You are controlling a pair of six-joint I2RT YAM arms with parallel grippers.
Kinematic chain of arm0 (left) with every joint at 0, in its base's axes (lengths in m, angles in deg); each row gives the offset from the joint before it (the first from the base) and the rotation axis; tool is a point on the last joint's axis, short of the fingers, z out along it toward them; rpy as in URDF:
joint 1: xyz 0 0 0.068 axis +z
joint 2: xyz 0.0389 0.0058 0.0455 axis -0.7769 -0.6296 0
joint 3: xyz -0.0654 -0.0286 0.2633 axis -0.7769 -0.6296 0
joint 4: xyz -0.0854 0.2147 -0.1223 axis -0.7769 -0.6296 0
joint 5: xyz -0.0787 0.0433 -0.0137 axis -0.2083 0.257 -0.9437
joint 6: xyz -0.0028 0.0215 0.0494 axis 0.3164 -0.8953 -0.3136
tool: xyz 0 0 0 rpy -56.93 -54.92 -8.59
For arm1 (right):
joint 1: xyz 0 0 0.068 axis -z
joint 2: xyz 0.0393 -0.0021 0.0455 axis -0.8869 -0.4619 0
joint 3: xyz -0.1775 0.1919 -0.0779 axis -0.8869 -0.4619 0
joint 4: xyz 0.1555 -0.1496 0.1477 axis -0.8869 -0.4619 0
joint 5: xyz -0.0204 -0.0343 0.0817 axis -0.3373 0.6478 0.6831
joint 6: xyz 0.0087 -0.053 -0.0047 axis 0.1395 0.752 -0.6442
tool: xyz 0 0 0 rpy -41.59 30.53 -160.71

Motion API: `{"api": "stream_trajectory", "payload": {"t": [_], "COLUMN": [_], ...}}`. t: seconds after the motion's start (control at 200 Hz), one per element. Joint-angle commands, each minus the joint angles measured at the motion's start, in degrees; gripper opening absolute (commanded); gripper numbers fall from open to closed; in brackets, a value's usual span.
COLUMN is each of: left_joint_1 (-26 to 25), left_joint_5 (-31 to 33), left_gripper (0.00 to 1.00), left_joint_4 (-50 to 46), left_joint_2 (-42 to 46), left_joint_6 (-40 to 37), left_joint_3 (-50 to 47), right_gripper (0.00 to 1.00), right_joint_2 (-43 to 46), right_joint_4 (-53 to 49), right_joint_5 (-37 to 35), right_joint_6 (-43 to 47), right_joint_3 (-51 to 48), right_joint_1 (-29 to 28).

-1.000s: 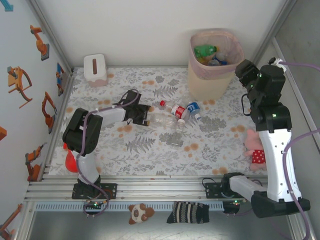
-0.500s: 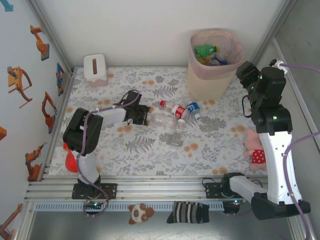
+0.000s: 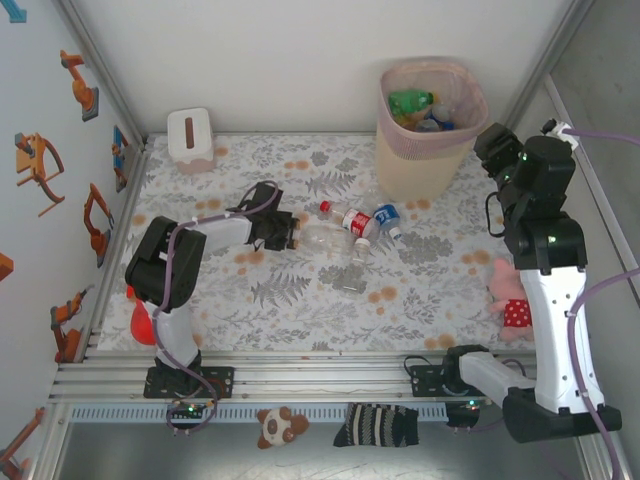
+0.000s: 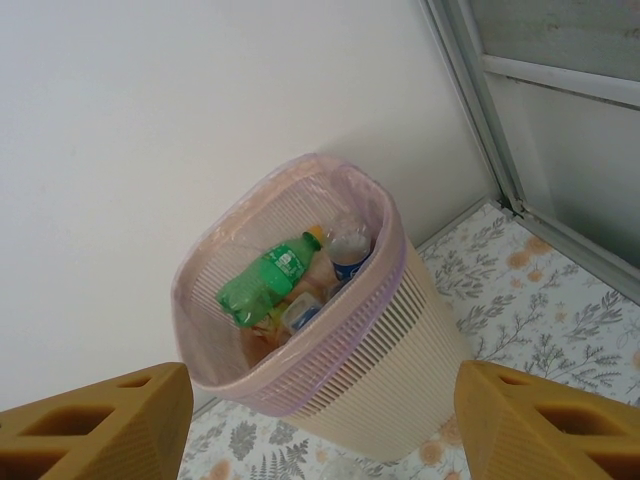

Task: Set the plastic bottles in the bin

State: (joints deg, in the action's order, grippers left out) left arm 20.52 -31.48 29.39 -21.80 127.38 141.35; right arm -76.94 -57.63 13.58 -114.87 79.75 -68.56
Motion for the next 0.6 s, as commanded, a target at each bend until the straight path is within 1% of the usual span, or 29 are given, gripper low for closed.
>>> {"api": "stream_trajectory", "payload": {"t": [0.0, 0.11, 0.185, 0.25, 0.406, 0.536, 0.596], "left_joint_1": [-0.07, 0.04, 0.04, 0.10, 0.39, 0.23, 0.25], "left_joint_5": [2.71, 5.75, 8.62, 10.97, 13.27, 15.03, 15.71], "left_gripper": [0.32, 0.31, 0.31, 0.31, 0.30, 0.28, 0.27], "left_joint_4": [-2.02, -3.83, -4.66, -4.90, -3.33, -1.78, -0.28], "left_joint_2": [4.54, 8.46, 11.82, 14.48, 20.90, 26.97, 30.13], "left_joint_6": [-1.67, -6.10, -9.23, -13.41, -25.58, -37.64, -42.72], "left_joint_3": [-0.89, -1.12, -1.55, -1.67, -1.26, -1.11, -1.77], "right_gripper": [0.68, 0.68, 0.68, 0.69, 0.68, 0.68, 0.67], "right_joint_2": [1.19, 1.46, 1.75, 2.09, 2.77, 3.84, 4.17], "right_joint_4": [0.20, 0.17, 1.01, 2.20, 5.28, 8.80, 10.33], "right_joint_5": [-1.49, -1.26, 0.26, 1.81, 8.46, 16.21, 21.07], "right_joint_6": [0.66, 1.11, 2.94, 4.70, 10.27, 15.45, 17.82], "right_joint_3": [-0.12, -0.21, -0.61, -1.35, -2.65, -4.34, -5.00], "right_joint_1": [0.35, 0.35, 0.36, 0.35, 0.35, 0.35, 0.35]}}
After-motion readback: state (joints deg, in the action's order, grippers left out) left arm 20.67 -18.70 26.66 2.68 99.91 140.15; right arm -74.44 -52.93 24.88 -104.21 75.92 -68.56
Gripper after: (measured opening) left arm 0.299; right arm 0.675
